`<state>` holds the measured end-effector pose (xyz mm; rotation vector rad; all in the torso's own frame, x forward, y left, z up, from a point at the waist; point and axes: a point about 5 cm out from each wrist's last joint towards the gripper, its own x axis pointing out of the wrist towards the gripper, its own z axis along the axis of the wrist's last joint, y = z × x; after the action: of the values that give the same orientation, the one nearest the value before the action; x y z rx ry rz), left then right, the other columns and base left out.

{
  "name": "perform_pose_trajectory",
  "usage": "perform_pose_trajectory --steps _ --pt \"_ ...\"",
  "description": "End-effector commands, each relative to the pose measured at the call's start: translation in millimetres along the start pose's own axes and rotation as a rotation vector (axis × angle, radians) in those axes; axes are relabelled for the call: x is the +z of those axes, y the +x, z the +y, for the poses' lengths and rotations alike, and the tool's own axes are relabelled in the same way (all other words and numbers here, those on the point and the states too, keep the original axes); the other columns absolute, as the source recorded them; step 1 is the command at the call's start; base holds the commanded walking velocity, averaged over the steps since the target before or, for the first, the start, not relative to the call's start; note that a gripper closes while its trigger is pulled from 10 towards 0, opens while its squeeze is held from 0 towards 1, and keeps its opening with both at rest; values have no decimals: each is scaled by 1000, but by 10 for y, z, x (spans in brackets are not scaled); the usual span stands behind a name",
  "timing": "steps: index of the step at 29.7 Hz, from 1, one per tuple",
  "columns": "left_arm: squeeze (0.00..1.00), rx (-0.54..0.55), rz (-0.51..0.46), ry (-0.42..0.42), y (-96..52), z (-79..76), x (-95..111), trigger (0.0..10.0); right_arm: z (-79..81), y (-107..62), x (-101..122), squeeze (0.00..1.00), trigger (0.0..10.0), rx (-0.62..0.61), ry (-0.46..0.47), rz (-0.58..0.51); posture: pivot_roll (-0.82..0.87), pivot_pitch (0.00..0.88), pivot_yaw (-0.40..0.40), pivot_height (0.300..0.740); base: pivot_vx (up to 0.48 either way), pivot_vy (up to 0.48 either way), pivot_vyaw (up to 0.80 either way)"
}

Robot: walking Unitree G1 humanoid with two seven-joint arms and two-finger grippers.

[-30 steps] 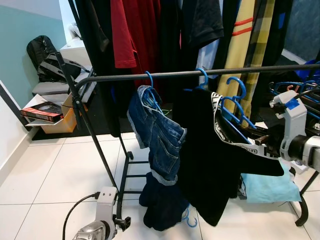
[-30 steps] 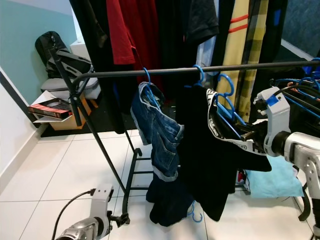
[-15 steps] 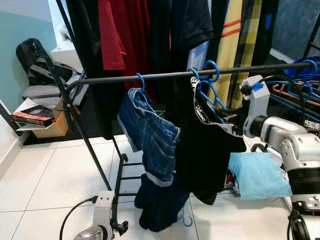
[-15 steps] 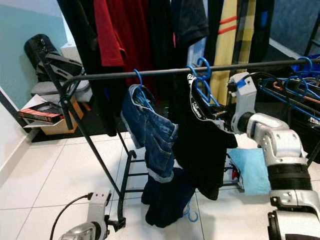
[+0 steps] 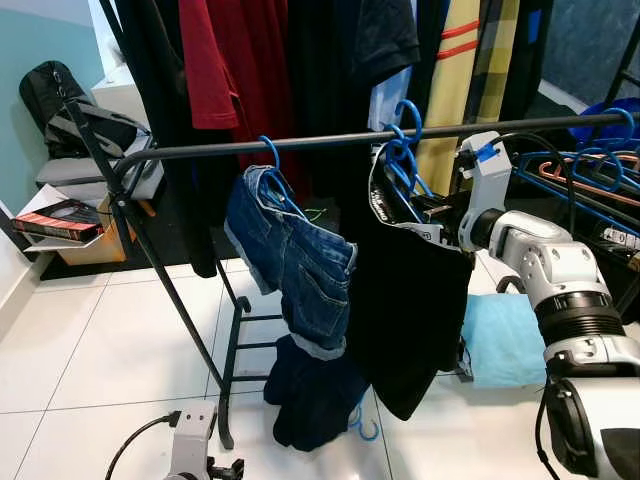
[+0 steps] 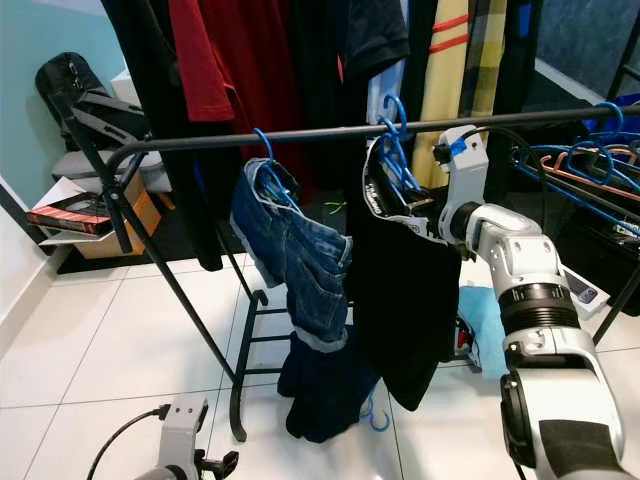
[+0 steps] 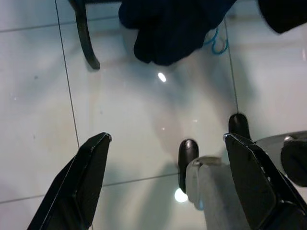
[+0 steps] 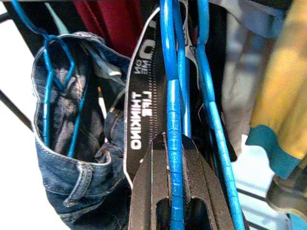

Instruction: Hang hanger

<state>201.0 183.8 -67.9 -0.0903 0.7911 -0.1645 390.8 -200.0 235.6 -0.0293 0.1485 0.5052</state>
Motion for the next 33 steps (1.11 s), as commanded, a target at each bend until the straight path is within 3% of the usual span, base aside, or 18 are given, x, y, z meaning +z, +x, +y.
perform_pose_trajectory --steps 1,7,8,12,18,23,26,29,33 --pt "0 35 6 1 -81 106 -109 10000 143 96 165 0 10000 85 -26 -65 -31 174 71 740 0 0 0" --pt "0 59 -20 -7 -192 130 -258 10000 263 266 93 0 10000 97 -54 25 -10 211 60 740 0 0 0" --pt "0 63 -33 -8 -235 120 -305 10000 314 337 12 0 10000 114 -43 94 -4 224 58 740 0 0 0" --pt "0 65 -36 -8 -257 109 -337 10000 366 371 -18 0 10000 142 -44 121 -3 227 56 740 0 0 0" --pt "0 65 -35 -5 -276 102 -358 10000 240 356 -11 0 10000 34 -18 109 -7 231 59 740 0 0 0" --pt "0 65 -38 -3 -299 112 -358 10000 184 348 61 0 10000 -1 -1 60 -8 231 62 740 0 0 0" --pt "0 65 -41 -2 -311 113 -353 10000 230 352 209 0 10000 79 -14 -24 -6 229 62 740 0 0 0" --pt "0 65 -47 -1 -325 116 -345 10000 317 309 459 0 10000 247 -36 -154 -5 227 64 740 0 0 0" --pt "0 65 -47 2 -329 124 -341 10000 320 259 577 0 10000 303 -65 -196 -7 226 65 740 0 0 0"
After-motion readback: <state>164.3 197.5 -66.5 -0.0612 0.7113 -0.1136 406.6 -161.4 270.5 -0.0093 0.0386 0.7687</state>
